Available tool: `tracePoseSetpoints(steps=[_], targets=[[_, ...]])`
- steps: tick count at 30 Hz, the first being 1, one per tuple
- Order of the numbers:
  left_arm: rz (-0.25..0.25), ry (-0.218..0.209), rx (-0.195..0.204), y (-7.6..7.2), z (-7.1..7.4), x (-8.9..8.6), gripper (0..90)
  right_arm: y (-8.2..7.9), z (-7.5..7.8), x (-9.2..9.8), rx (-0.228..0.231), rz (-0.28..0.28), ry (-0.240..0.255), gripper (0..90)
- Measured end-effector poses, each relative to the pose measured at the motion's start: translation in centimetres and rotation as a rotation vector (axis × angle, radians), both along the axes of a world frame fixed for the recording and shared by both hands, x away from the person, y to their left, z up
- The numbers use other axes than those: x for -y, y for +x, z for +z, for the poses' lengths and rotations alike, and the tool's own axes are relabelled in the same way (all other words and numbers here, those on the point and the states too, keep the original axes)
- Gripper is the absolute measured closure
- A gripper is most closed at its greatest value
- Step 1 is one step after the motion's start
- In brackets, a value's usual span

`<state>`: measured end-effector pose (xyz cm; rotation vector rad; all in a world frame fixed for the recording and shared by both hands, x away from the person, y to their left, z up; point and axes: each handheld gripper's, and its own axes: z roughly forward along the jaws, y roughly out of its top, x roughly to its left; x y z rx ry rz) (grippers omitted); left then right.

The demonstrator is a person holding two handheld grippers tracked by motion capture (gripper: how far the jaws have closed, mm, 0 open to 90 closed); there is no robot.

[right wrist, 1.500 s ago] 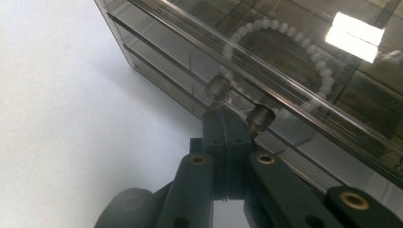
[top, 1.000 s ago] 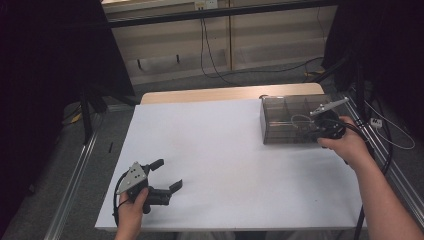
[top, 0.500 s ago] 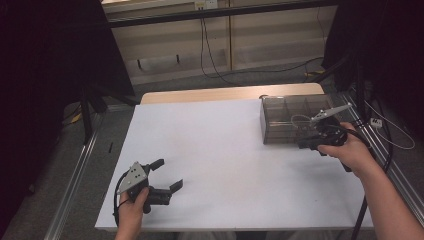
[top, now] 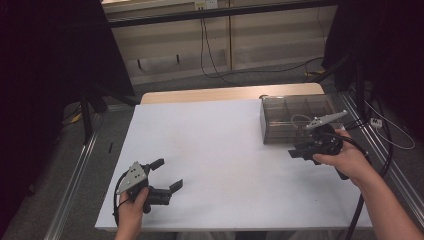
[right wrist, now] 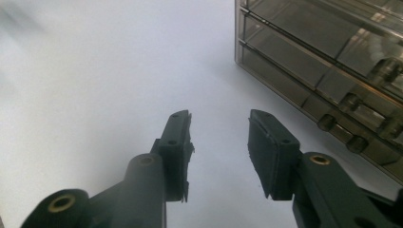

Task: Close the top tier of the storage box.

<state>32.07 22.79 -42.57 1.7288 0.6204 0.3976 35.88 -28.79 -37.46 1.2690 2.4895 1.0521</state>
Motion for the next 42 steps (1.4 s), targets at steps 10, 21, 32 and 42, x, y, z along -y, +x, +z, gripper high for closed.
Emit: tracePoseSetpoints(steps=[10,21,32,42], targets=[[-0.004,0.007,0.000,0.0,0.0,0.0,1.7,-1.0,-0.2,-0.3,0.016,0.020,0.010,51.1],[-0.006,0.004,-0.002,0.0,0.0,0.1,1.6,-2.1,-1.1,-0.3,-0.001,0.030,0.009,45.1],[-0.001,-0.002,-0.003,0.0,0.0,0.0,1.6,-3.0,-1.8,-0.3,0.000,0.045,0.014,41.7],[-0.002,0.003,-0.004,0.0,0.0,0.0,1.6,-3.8,-2.3,-0.2,0.010,0.042,0.025,37.4]])
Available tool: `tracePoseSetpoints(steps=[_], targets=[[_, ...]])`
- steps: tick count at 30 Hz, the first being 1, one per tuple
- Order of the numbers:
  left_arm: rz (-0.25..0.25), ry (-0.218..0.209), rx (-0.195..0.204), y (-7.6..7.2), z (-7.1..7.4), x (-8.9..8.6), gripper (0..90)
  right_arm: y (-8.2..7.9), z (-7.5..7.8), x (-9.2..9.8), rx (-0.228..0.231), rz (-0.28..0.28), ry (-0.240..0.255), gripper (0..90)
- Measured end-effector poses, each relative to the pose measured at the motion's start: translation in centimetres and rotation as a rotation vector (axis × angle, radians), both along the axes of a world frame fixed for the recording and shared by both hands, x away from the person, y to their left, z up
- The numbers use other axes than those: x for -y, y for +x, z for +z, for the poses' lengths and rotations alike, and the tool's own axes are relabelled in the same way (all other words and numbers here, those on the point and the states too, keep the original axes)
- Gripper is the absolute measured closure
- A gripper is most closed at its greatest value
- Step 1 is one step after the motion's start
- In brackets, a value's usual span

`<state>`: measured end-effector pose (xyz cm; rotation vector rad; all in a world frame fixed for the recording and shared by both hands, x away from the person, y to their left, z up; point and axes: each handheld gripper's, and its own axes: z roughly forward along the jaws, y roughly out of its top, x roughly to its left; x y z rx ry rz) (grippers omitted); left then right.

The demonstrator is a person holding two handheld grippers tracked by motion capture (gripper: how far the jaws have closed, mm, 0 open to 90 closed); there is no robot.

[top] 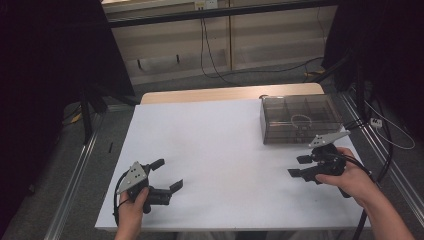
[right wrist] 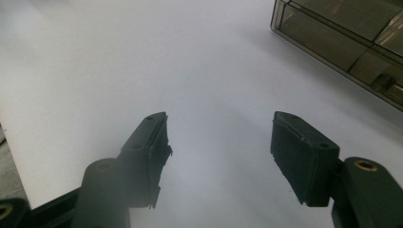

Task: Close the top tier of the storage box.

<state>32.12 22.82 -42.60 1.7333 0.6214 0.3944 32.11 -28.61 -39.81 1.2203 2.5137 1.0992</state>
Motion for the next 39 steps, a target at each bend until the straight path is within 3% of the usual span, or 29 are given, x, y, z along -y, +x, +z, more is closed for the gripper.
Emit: tracePoseSetpoints(steps=[28,39], targets=[[-0.005,0.004,-0.007,-0.1,-0.1,0.2,1.6,-2.6,-2.1,-0.2,0.041,-0.027,-0.006,26.8],[-0.005,0.004,-0.006,-0.1,-0.1,0.2,1.6,-3.5,-2.7,-0.1,0.059,-0.041,0.018,25.5]])
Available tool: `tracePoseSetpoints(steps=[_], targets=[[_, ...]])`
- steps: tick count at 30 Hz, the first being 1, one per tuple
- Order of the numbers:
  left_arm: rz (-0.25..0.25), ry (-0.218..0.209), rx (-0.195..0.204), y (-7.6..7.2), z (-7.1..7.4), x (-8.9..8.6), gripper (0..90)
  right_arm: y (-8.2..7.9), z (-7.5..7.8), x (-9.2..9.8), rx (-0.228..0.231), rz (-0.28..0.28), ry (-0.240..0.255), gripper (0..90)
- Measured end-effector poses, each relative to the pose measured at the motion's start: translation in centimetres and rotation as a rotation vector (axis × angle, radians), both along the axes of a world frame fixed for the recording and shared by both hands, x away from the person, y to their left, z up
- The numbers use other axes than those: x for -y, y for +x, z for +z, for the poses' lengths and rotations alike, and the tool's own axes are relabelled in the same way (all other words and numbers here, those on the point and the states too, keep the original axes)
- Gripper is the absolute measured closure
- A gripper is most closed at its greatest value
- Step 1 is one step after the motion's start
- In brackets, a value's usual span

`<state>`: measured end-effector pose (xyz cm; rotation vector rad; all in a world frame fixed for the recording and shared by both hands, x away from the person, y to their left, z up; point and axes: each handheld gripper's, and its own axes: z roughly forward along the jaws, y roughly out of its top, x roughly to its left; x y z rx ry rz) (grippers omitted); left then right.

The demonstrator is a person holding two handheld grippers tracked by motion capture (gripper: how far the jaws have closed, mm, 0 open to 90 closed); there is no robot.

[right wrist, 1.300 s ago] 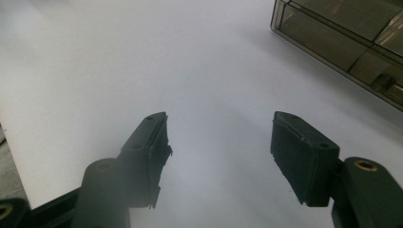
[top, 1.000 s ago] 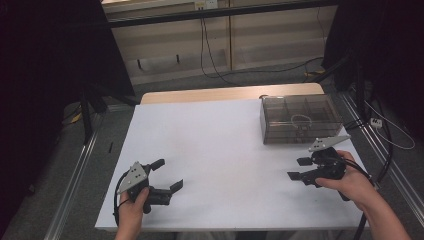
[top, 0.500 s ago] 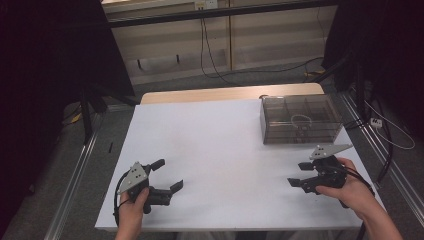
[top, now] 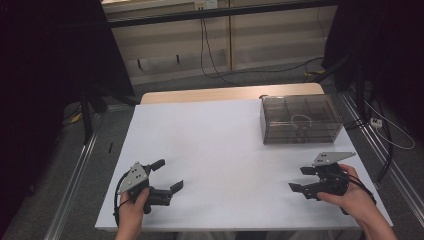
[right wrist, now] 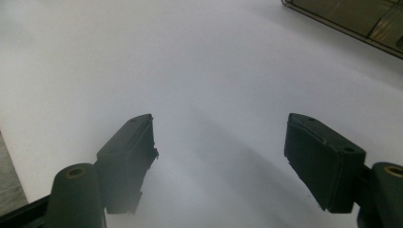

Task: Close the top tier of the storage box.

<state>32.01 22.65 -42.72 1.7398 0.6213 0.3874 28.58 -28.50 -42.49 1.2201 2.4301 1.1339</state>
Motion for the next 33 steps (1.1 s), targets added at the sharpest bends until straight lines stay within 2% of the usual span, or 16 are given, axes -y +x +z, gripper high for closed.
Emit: tracePoseSetpoints(steps=[9,17,33], targets=[[-0.001,0.001,0.002,-0.1,0.0,0.1,1.6,-0.6,0.2,-0.1,0.020,-0.001,-0.011,25.2],[-0.008,0.006,0.006,-0.2,0.1,0.2,1.7,-1.2,-0.3,0.0,0.021,-0.008,0.000,24.9],[-0.003,0.003,-0.005,-0.1,-0.1,0.2,1.7,-1.8,-0.6,-0.5,0.019,0.018,0.001,23.8]])
